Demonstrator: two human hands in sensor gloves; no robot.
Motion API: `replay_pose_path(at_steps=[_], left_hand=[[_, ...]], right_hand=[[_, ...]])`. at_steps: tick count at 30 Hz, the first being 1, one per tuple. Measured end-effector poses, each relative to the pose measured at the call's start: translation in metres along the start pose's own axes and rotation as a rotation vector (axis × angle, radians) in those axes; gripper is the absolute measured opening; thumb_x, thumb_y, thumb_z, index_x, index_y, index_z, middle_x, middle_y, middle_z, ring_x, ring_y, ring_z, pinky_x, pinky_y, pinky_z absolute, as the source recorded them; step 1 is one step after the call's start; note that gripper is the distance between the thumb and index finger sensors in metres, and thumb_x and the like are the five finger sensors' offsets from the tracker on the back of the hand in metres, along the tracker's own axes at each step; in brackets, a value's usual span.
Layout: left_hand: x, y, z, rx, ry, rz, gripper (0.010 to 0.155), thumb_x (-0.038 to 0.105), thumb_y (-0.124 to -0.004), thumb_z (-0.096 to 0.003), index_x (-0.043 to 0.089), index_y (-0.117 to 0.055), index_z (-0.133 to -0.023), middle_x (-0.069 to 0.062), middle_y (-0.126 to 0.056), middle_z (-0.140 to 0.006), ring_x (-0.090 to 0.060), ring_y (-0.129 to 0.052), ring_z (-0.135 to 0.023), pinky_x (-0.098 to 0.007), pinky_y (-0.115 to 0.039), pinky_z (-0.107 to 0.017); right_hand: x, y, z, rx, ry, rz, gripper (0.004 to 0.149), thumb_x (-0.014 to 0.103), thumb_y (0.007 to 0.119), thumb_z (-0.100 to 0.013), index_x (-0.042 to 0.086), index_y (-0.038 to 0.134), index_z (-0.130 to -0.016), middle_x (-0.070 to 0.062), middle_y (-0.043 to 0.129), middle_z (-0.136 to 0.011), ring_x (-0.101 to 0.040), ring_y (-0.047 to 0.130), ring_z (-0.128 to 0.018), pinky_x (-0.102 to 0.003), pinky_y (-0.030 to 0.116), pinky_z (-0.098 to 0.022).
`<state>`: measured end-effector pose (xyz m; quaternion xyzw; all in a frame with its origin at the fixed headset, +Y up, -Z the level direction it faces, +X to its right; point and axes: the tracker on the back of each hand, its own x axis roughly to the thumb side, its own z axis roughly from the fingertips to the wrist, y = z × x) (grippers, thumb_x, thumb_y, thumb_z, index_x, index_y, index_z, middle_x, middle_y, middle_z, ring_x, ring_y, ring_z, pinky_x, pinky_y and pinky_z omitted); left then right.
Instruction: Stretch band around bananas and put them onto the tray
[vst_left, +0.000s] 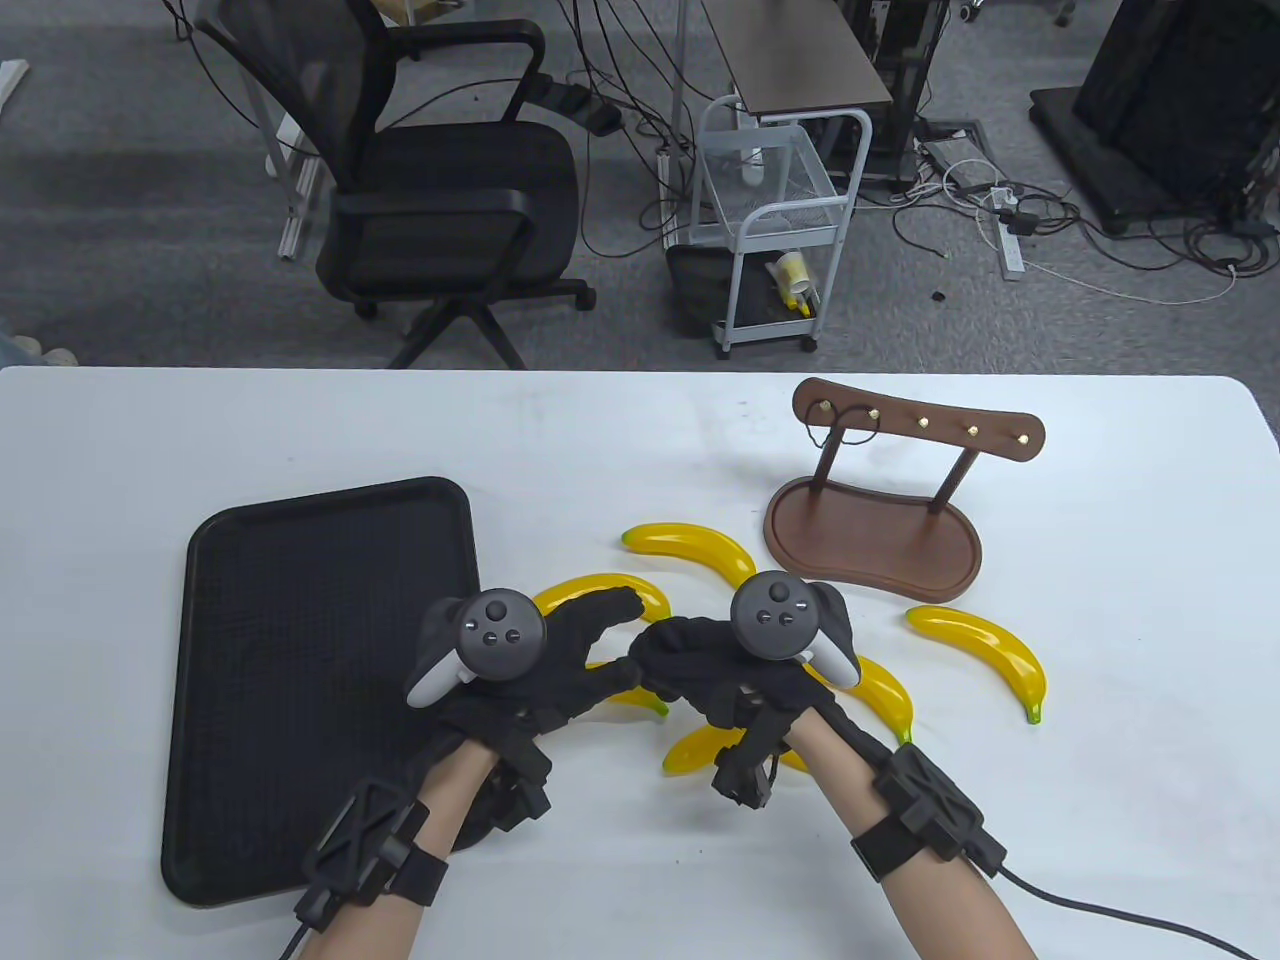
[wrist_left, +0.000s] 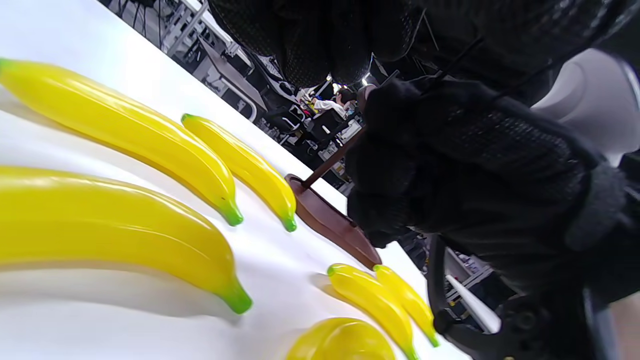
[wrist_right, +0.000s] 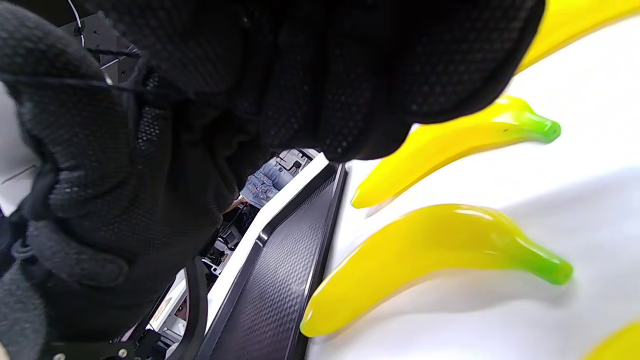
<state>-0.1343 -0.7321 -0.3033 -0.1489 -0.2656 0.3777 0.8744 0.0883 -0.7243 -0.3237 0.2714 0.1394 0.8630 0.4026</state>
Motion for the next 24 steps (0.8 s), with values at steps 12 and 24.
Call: replay_pose_path(at_steps=[12, 24], left_hand=[[-0.006, 0.01, 0.003, 0.016, -0.029, 0.124, 0.077, 0.068, -0.055, -0.0436, 0.035, -0.045, -0.113, 0.007, -0.055, -0.123, -0.023, -0.063, -0.115, -0.045, -0.047, -0.091], [-0.01, 0.009, 0.001, -0.039, -0.061, 0.263, 0.072, 0.067, -0.054, -0.0445, 0.036, -0.055, -0.109, 0.008, -0.063, -0.119, -0.024, -0.069, -0.112, -0.046, -0.051, -0.089]], right_hand=[[0.005, -0.012, 0.005, -0.171, 0.021, 0.113, 0.039, 0.035, 0.074, -0.058, 0.007, 0.082, -0.085, -0.014, 0.095, -0.073, -0.03, 0.099, -0.056, -0.049, 0.082, -0.04], [0.004, -0.021, 0.008, -0.281, 0.026, 0.113, 0.039, 0.035, 0.073, -0.058, 0.008, 0.081, -0.085, -0.013, 0.094, -0.073, -0.03, 0.099, -0.057, -0.049, 0.082, -0.04]])
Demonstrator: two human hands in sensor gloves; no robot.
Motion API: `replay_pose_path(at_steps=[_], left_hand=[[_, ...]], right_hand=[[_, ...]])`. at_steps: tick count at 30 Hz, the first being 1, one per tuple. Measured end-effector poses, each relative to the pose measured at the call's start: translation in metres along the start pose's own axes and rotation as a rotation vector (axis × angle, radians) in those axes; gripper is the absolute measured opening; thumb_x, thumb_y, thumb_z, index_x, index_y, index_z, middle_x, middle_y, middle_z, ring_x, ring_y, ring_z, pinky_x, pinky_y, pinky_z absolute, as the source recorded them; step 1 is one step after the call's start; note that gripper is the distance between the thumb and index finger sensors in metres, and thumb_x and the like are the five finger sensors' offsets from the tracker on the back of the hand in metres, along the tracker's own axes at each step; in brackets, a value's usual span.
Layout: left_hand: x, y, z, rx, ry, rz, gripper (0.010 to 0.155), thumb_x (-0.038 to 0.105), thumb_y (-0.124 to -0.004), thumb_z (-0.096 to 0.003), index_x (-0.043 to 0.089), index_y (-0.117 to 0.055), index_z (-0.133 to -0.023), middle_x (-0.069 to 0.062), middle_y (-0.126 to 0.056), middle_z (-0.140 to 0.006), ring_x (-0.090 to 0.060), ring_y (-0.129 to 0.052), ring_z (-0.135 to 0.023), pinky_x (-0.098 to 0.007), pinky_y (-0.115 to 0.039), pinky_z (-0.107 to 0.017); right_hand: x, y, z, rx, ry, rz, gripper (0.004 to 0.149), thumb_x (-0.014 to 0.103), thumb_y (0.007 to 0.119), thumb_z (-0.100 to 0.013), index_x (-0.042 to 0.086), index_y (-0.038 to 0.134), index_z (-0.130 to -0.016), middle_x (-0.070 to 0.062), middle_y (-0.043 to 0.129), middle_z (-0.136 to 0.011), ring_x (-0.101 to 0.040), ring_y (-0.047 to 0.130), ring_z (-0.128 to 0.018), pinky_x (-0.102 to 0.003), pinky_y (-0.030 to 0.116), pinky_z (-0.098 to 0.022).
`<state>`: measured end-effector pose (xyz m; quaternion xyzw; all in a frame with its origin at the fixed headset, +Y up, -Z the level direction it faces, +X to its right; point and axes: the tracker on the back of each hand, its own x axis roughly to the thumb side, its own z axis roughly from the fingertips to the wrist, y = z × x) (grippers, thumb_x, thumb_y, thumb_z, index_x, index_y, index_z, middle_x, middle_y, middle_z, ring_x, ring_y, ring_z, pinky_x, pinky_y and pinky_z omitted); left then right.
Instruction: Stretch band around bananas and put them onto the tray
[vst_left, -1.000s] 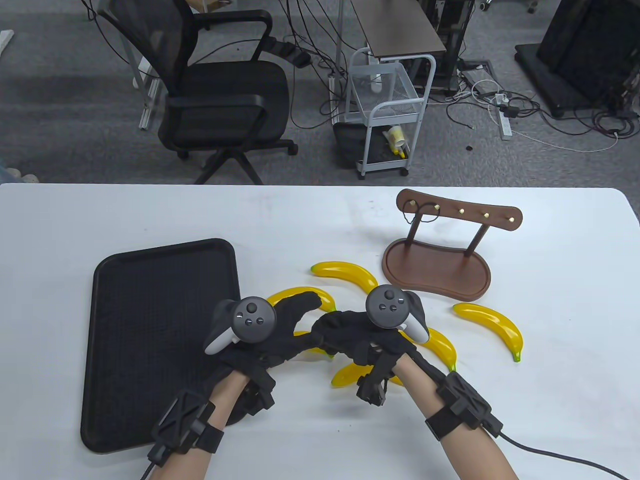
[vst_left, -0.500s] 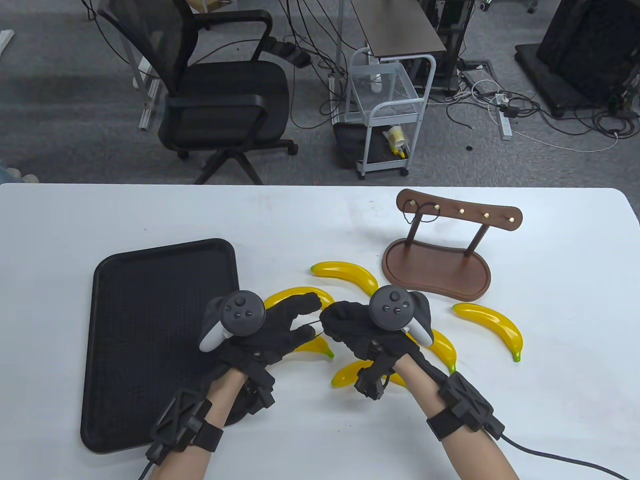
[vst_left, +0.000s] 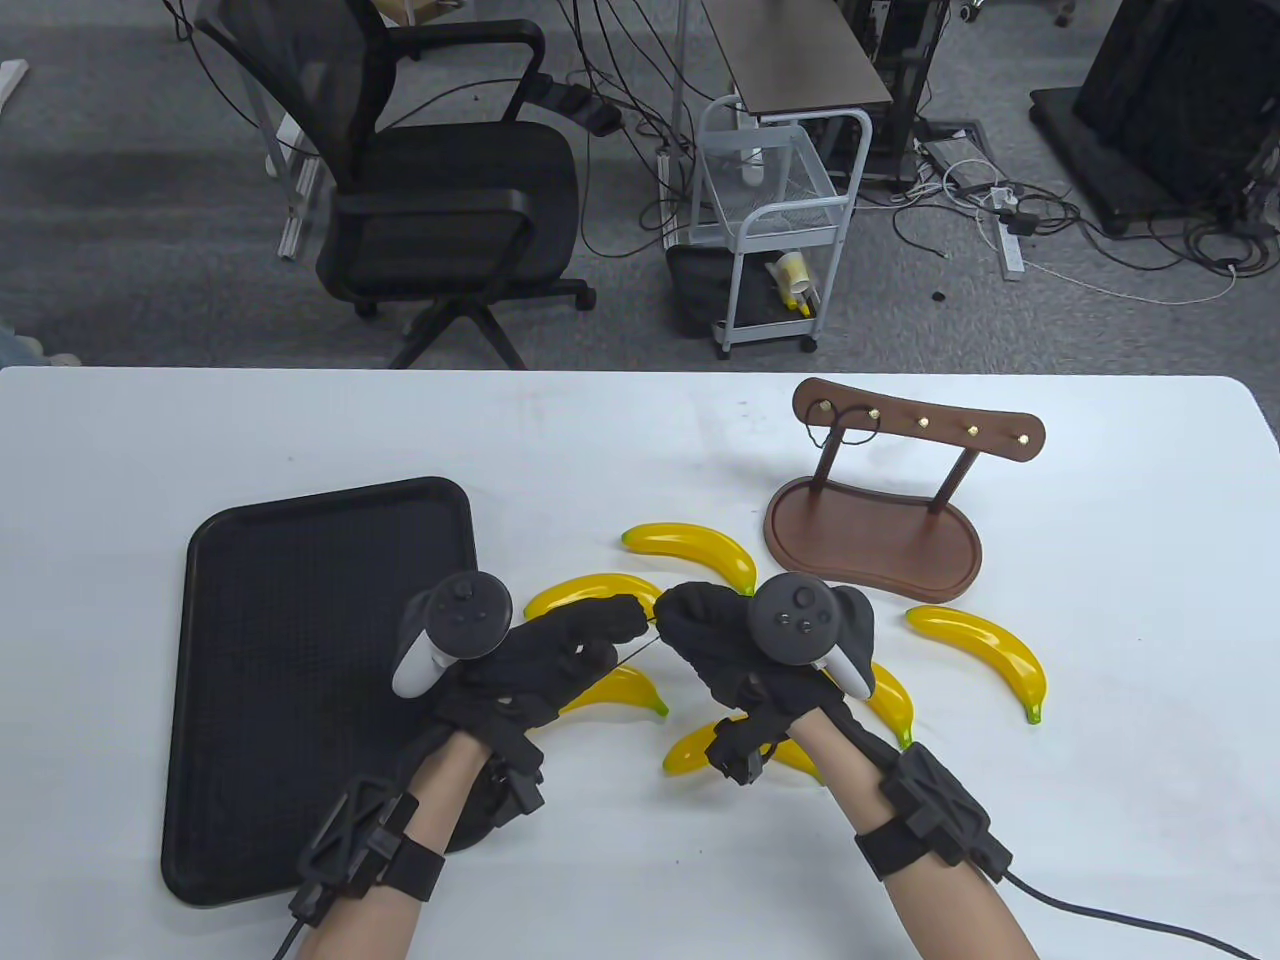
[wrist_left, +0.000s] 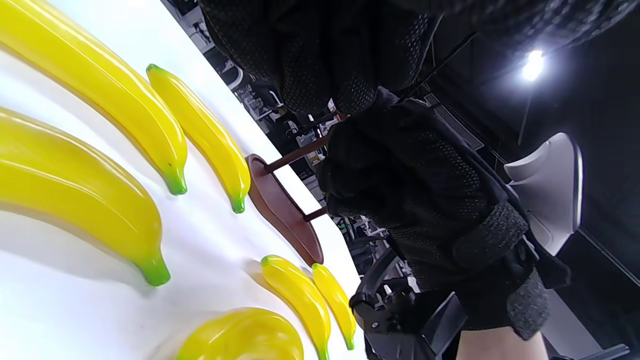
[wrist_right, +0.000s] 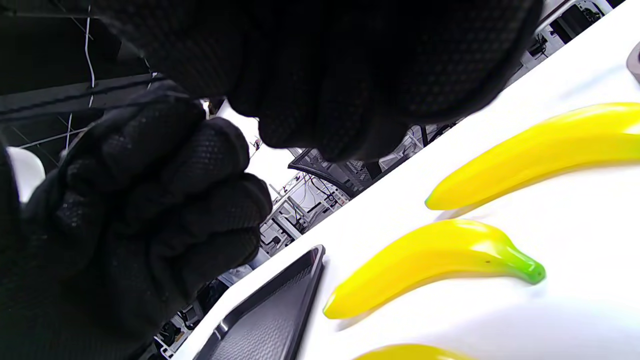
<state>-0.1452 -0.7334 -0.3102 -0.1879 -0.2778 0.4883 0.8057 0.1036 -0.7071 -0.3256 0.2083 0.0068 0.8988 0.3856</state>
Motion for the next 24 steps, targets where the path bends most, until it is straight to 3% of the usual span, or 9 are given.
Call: replay_pose_path(at_steps=[24], left_hand=[[0.003, -0.002, -0.001, -0.038, -0.045, 0.131, 0.062, 0.059, -0.059, -0.0507, 0.036, -0.059, -0.108, 0.01, -0.066, -0.119, -0.023, -0.071, -0.111, -0.047, -0.052, -0.089]], right_hand=[[-0.014, 0.006, -0.004, 0.085, 0.029, -0.144, 0.039, 0.032, 0.072, -0.058, 0.008, 0.079, -0.088, -0.014, 0.092, -0.078, -0.032, 0.097, -0.061, -0.05, 0.081, -0.043]])
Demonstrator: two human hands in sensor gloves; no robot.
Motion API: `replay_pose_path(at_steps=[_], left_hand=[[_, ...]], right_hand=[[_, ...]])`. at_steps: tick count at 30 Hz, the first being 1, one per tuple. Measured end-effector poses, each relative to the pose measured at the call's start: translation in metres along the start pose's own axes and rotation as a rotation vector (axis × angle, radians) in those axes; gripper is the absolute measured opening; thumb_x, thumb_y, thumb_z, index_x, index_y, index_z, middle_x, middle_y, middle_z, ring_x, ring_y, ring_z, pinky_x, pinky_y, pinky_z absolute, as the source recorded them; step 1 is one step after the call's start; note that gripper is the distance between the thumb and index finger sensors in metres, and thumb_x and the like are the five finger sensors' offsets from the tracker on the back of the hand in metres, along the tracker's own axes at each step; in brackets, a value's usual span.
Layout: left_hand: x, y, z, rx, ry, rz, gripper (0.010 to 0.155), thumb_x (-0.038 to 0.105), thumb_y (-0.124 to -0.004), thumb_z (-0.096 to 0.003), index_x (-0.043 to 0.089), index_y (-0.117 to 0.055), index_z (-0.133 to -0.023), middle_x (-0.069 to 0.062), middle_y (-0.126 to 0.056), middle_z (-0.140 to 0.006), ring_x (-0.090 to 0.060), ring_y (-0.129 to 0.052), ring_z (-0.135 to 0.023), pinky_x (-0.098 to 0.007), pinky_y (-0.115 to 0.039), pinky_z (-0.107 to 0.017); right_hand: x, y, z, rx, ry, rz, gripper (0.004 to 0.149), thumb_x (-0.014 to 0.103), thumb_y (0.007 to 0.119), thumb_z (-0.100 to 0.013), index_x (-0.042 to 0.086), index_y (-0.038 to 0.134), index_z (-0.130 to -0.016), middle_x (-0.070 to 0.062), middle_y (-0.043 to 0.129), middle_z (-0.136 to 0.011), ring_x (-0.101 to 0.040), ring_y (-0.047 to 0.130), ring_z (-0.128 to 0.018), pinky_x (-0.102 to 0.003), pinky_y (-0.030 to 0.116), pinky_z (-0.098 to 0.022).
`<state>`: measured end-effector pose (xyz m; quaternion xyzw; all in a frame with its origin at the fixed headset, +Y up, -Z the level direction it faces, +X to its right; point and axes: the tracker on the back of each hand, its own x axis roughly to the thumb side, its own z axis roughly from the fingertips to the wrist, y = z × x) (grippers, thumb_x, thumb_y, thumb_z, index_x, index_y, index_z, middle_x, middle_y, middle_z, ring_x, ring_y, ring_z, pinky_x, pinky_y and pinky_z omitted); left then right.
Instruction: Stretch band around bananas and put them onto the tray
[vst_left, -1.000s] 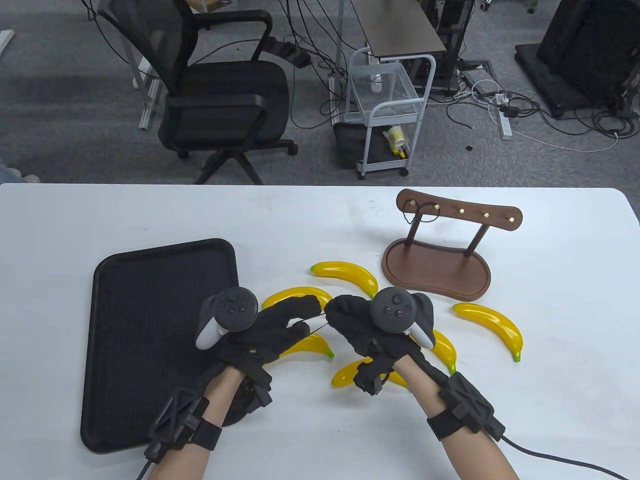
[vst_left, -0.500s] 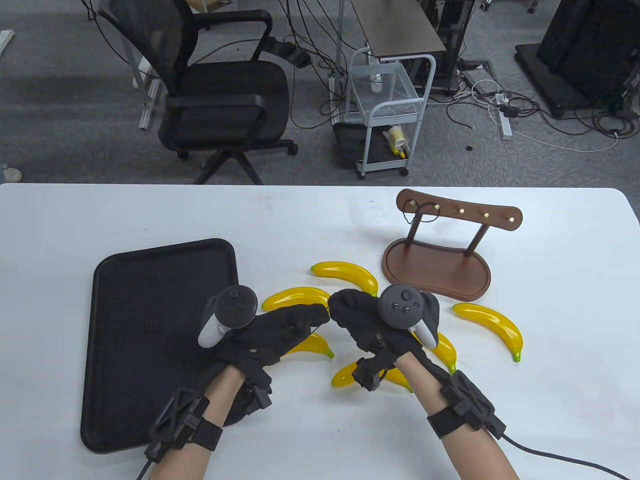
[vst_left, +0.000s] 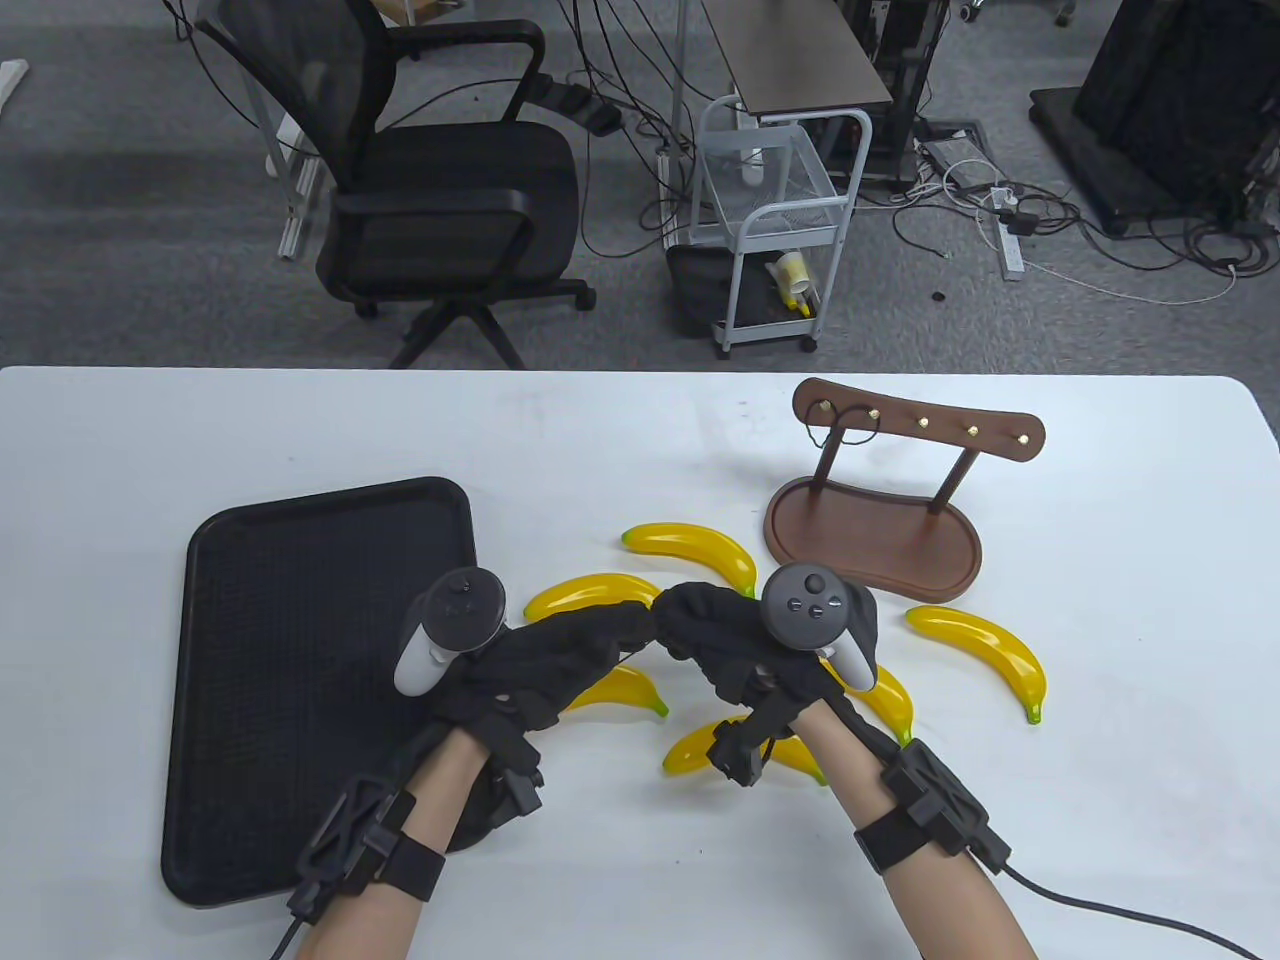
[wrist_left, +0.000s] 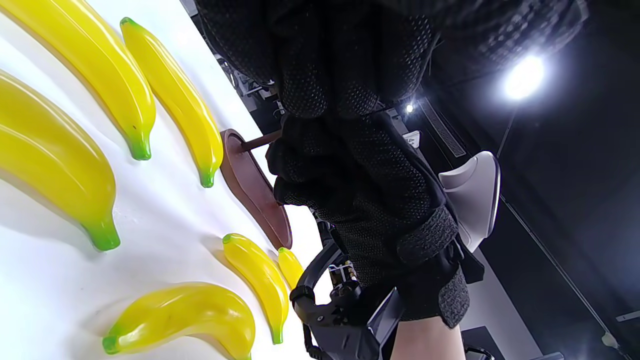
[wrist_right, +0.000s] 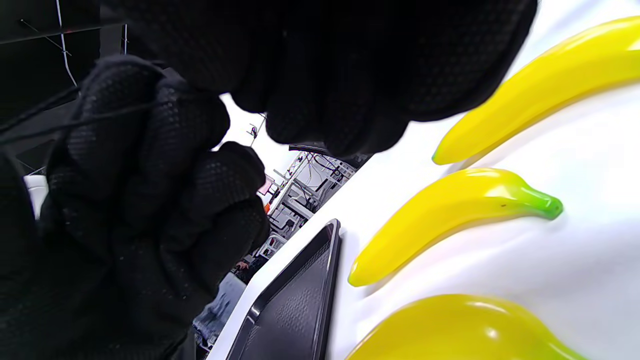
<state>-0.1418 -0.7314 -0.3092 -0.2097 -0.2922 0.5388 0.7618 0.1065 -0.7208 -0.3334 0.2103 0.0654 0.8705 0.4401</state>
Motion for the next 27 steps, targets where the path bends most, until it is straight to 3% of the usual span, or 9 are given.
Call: replay_pose_path(at_steps=[10, 27], left_hand=[[0.002, -0.0012, -0.0002, -0.015, -0.027, 0.083, 0.062, 0.057, -0.059, -0.0519, 0.035, -0.057, -0.109, 0.01, -0.065, -0.119, -0.022, -0.071, -0.111, -0.046, -0.052, -0.089], [0.0072, 0.0023, 0.0017, -0.011, -0.018, 0.03, 0.063, 0.057, -0.053, -0.0524, 0.033, -0.053, -0.11, 0.008, -0.067, -0.117, -0.02, -0.072, -0.11, -0.043, -0.052, -0.089]], right_hand=[[0.0012, 0.0027, 0.0002, 0.024, -0.009, -0.036, 0.039, 0.03, 0.071, -0.056, 0.009, 0.079, -0.089, -0.014, 0.091, -0.079, -0.033, 0.096, -0.063, -0.051, 0.081, -0.044], [-0.0062, 0.0078, -0.0005, 0.102, -0.026, -0.224, 0.039, 0.031, 0.071, -0.058, 0.014, 0.074, -0.093, -0.012, 0.087, -0.086, -0.033, 0.092, -0.07, -0.05, 0.078, -0.05]])
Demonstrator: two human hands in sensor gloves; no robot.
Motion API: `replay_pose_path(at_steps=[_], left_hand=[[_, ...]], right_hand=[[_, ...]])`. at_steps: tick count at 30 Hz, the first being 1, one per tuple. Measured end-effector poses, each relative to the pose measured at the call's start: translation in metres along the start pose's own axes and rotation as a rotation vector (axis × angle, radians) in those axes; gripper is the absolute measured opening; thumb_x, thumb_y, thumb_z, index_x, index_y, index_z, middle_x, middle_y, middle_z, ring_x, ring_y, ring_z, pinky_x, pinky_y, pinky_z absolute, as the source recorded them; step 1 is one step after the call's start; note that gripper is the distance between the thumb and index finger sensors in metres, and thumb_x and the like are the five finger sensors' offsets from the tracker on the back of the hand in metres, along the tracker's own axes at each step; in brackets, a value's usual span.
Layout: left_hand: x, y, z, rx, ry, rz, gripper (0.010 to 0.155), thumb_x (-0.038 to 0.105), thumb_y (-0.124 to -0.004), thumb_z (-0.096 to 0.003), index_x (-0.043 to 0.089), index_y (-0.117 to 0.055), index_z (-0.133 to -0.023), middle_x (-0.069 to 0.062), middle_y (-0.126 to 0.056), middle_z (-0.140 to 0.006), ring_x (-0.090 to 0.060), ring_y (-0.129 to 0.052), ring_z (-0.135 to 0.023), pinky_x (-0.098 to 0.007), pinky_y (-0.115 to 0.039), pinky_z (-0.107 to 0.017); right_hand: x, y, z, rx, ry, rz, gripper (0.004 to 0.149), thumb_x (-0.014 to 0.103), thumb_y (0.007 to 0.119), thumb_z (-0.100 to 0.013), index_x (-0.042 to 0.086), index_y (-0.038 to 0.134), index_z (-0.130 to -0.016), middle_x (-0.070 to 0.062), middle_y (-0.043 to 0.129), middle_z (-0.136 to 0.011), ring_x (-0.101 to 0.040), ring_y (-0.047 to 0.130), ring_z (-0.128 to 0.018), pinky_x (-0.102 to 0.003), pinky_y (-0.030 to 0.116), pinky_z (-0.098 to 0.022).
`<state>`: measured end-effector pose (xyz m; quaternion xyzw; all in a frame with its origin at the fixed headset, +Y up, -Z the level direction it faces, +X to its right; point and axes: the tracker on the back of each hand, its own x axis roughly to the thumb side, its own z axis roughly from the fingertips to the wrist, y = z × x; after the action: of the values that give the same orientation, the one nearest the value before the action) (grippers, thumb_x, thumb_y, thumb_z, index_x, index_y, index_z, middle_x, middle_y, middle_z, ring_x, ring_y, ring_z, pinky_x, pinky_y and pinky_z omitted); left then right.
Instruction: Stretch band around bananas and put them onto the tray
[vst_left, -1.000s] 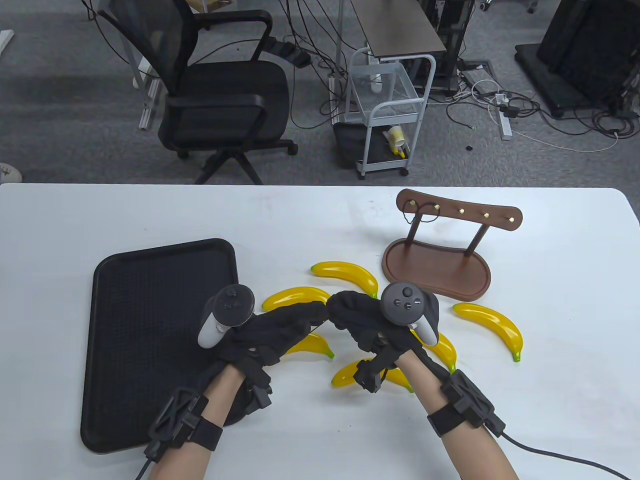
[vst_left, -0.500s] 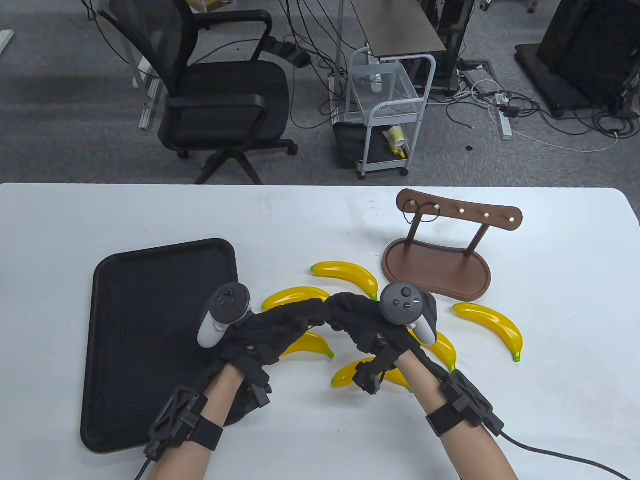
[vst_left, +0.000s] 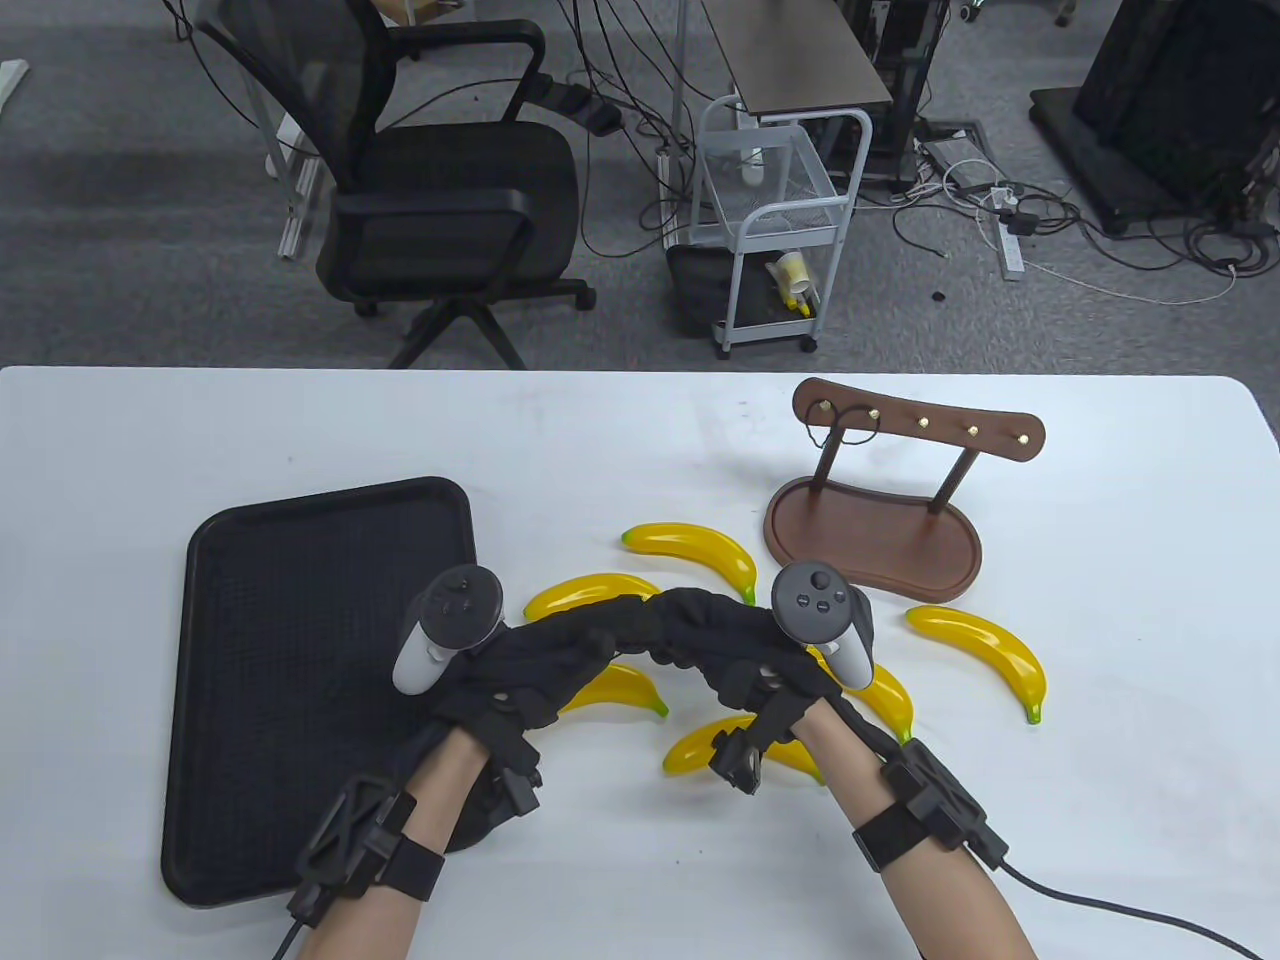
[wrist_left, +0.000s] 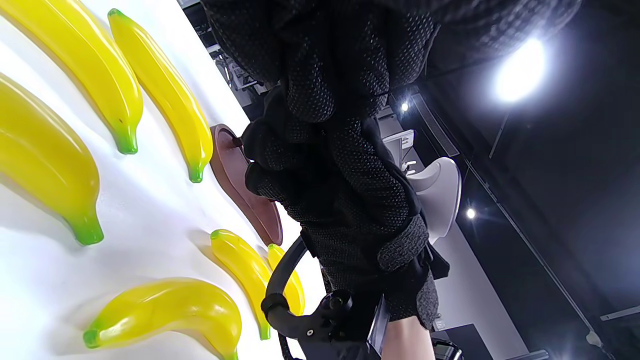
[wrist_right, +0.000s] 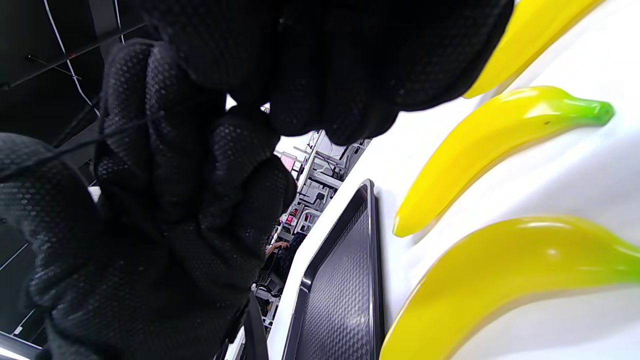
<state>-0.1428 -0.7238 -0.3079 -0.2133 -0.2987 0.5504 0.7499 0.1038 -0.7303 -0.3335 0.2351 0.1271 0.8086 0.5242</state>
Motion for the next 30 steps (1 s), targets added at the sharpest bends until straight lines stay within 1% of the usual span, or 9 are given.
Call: replay_pose_path(at_steps=[4, 9, 12, 20, 24, 28, 30], left_hand=[[0.005, 0.003, 0.002, 0.015, 0.002, -0.045, 0.064, 0.058, -0.055, -0.0518, 0.032, -0.053, -0.11, 0.007, -0.067, -0.117, -0.02, -0.071, -0.111, -0.043, -0.051, -0.089], [0.01, 0.008, 0.006, 0.064, 0.011, -0.13, 0.065, 0.06, -0.058, -0.0509, 0.032, -0.054, -0.11, 0.006, -0.067, -0.117, -0.02, -0.071, -0.111, -0.043, -0.051, -0.089], [0.014, 0.012, 0.009, 0.095, 0.02, -0.186, 0.066, 0.06, -0.059, -0.0508, 0.032, -0.054, -0.11, 0.007, -0.067, -0.117, -0.02, -0.07, -0.112, -0.043, -0.051, -0.089], [0.012, 0.025, 0.018, 0.175, 0.067, -0.296, 0.066, 0.06, -0.061, -0.0505, 0.033, -0.053, -0.11, 0.007, -0.066, -0.118, -0.02, -0.07, -0.112, -0.043, -0.051, -0.089], [0.01, 0.029, 0.02, 0.195, 0.092, -0.335, 0.066, 0.059, -0.063, -0.0506, 0.032, -0.053, -0.11, 0.007, -0.066, -0.118, -0.02, -0.069, -0.112, -0.043, -0.051, -0.089], [0.009, 0.032, 0.023, 0.23, 0.14, -0.453, 0.067, 0.059, -0.064, -0.0501, 0.033, -0.052, -0.111, 0.007, -0.066, -0.118, -0.02, -0.069, -0.113, -0.043, -0.051, -0.089], [0.007, 0.033, 0.024, 0.242, 0.159, -0.488, 0.067, 0.059, -0.065, -0.05, 0.033, -0.052, -0.11, 0.007, -0.066, -0.118, -0.02, -0.069, -0.113, -0.043, -0.051, -0.089]], right_hand=[[0.003, -0.002, 0.001, -0.01, -0.009, 0.034, 0.04, 0.032, 0.071, -0.058, 0.015, 0.074, -0.093, -0.011, 0.086, -0.088, -0.034, 0.091, -0.072, -0.05, 0.077, -0.051], [0.006, -0.008, 0.004, -0.016, -0.02, 0.066, 0.043, 0.035, 0.07, -0.058, 0.014, 0.074, -0.095, -0.013, 0.085, -0.09, -0.036, 0.089, -0.075, -0.052, 0.076, -0.052], [0.008, -0.013, 0.007, -0.025, -0.027, 0.12, 0.044, 0.035, 0.071, -0.058, 0.013, 0.073, -0.096, -0.013, 0.084, -0.092, -0.037, 0.088, -0.076, -0.053, 0.075, -0.053], [0.005, -0.028, 0.025, -0.017, -0.012, 0.221, 0.049, 0.038, 0.072, -0.058, 0.013, 0.071, -0.099, -0.015, 0.081, -0.096, -0.039, 0.086, -0.08, -0.055, 0.074, -0.055], [0.001, -0.03, 0.037, -0.003, -0.005, 0.347, 0.052, 0.039, 0.073, -0.057, 0.012, 0.068, -0.101, -0.015, 0.079, -0.098, -0.04, 0.084, -0.083, -0.056, 0.073, -0.056], [-0.003, -0.028, 0.048, 0.006, -0.014, 0.499, 0.054, 0.041, 0.073, -0.056, 0.013, 0.067, -0.102, -0.015, 0.077, -0.1, -0.039, 0.083, -0.084, -0.055, 0.074, -0.056], [-0.007, -0.026, 0.052, 0.034, -0.008, 0.558, 0.056, 0.042, 0.074, -0.055, 0.013, 0.066, -0.103, -0.015, 0.077, -0.1, -0.039, 0.083, -0.084, -0.054, 0.074, -0.056]])
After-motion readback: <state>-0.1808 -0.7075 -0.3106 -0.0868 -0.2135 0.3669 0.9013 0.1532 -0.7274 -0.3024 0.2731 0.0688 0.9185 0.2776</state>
